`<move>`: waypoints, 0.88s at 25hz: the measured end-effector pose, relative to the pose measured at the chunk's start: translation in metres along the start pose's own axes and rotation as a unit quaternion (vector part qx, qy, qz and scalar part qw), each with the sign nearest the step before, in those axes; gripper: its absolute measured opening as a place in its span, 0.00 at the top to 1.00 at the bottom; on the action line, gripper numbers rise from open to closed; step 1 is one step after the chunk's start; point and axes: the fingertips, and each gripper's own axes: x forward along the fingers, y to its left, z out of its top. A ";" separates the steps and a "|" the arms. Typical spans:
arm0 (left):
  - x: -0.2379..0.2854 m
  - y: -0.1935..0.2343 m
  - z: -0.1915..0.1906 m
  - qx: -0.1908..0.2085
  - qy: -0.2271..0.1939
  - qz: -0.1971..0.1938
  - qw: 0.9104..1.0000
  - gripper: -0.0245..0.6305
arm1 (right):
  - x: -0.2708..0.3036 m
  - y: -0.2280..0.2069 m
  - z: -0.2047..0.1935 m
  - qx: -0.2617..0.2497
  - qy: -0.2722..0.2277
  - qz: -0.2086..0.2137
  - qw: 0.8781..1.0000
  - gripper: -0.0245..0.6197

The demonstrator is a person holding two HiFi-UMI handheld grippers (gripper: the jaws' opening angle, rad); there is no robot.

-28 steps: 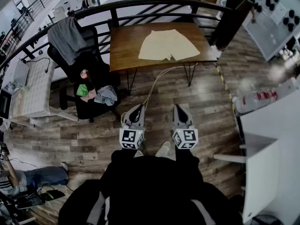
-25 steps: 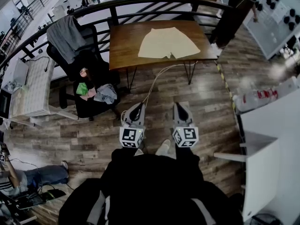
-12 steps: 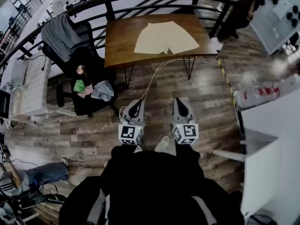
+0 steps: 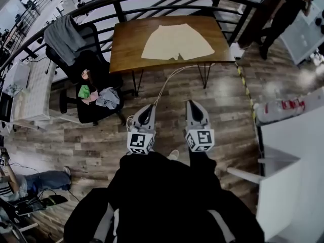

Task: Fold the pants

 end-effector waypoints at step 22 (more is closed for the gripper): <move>0.126 0.045 -0.021 -0.023 0.017 0.030 0.999 0.96 | 0.123 -0.065 -0.025 0.012 0.031 0.024 0.999 0.96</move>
